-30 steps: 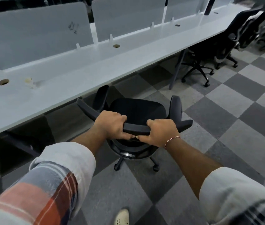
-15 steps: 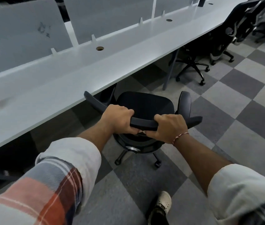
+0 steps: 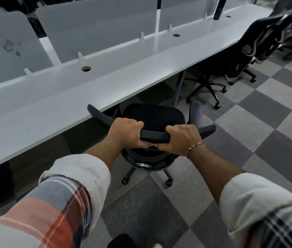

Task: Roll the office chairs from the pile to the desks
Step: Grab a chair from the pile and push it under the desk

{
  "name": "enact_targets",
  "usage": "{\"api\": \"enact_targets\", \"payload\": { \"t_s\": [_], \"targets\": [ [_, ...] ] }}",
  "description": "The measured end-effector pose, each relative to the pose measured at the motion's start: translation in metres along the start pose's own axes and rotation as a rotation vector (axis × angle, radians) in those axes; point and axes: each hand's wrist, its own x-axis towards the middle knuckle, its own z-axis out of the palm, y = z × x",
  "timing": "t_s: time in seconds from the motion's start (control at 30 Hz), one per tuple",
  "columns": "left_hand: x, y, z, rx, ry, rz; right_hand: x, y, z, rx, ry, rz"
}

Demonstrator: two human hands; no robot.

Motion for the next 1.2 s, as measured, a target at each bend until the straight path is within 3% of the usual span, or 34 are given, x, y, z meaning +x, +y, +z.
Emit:
{"api": "enact_targets", "payload": {
  "t_s": [0.13,0.33,0.7,1.0,1.2],
  "targets": [
    [0.054,0.006,0.004,0.004,0.002,-0.015,0.029,0.051,0.014,-0.003,0.022,-0.027],
    [0.133,-0.015,0.004,-0.045,-0.123,0.055,0.070,0.125,0.029,-0.002,0.044,-0.064],
    [0.259,-0.004,0.015,-0.003,-0.113,-0.027,0.140,0.246,0.062,0.027,0.079,-0.101],
    [0.326,0.031,0.015,0.016,-0.148,-0.143,0.176,0.331,0.080,0.052,0.112,-0.220],
    [0.327,0.053,0.011,0.033,-0.175,-0.231,0.169,0.344,0.081,0.105,0.117,-0.296]
  ]
}}
